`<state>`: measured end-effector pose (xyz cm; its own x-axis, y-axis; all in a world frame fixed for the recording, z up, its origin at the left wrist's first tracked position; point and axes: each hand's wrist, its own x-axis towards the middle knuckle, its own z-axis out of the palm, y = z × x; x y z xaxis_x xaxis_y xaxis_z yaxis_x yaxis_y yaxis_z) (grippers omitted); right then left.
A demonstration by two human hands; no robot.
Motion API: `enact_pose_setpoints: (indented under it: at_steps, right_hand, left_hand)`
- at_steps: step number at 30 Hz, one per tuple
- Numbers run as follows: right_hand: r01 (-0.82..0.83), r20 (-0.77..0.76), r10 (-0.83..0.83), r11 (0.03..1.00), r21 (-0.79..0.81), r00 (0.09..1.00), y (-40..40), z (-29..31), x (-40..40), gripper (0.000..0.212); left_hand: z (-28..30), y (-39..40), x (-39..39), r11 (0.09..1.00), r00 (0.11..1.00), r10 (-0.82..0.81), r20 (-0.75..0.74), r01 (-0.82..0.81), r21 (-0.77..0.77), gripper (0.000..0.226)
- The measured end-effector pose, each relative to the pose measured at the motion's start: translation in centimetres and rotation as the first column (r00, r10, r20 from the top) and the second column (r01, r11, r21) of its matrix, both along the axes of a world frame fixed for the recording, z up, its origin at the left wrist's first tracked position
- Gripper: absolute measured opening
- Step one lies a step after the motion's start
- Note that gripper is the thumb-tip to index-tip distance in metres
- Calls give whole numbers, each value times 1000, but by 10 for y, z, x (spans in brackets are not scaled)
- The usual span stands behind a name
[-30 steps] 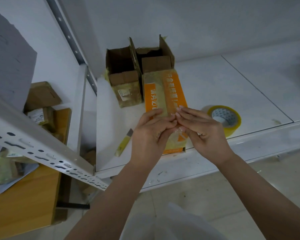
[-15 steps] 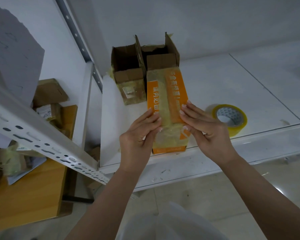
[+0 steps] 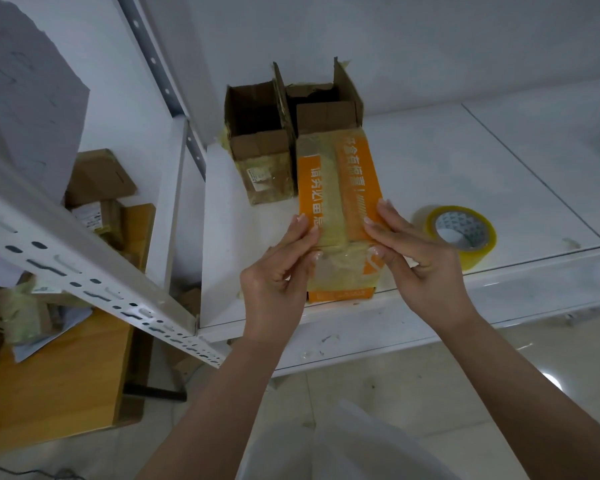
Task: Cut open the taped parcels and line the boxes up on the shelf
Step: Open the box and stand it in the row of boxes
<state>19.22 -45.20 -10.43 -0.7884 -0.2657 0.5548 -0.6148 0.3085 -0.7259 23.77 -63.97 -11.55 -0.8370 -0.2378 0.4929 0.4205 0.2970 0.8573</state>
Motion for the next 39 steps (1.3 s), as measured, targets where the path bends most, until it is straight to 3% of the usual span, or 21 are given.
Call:
enact_pose_setpoints:
  at_steps: [5,9,12,17,19,22,27,30,34,39]
  right_hand:
    - [65,151,-71,997,41,986,-4,3,4,59]
    - [29,211,-15,998,-64,977,-8,14,6,53]
    - [44,211,-25,995,-86,977,-4,35,4,48]
    - [67,258,-22,984,-166,966,-1,67,5,50]
    - [77,260,-31,983,-168,965,1,74,8,48]
    - [108,259,-66,983,-149,963,2,81,13,44]
    - [100,280,-45,978,-183,959,4,88,22,45]
    - [134,255,-87,976,-171,963,5,89,28,35]
    - [140,256,-91,973,-181,962,3,89,33,34]
    - [180,262,-108,946,-268,959,4,90,34,43]
  left_hand:
    - [3,-4,4,996,995,-89,46,87,31,47]
    - [12,-12,3,995,991,-71,117,62,78,44]
    - [29,-13,-4,996,993,-86,79,87,0,42]
    - [63,-1,-17,975,977,-211,-29,208,-72,60]
    - [69,6,-19,970,974,-220,-52,213,-115,55]
    - [75,17,-16,987,988,-151,-43,149,-55,38]
    - [80,22,-10,996,995,-82,-53,80,-48,45]
    - [84,18,-8,990,992,-107,-71,99,-99,50]
    - [89,19,-6,990,994,-104,-24,101,-101,11]
    - [99,14,-6,996,995,-84,-58,83,-17,15]
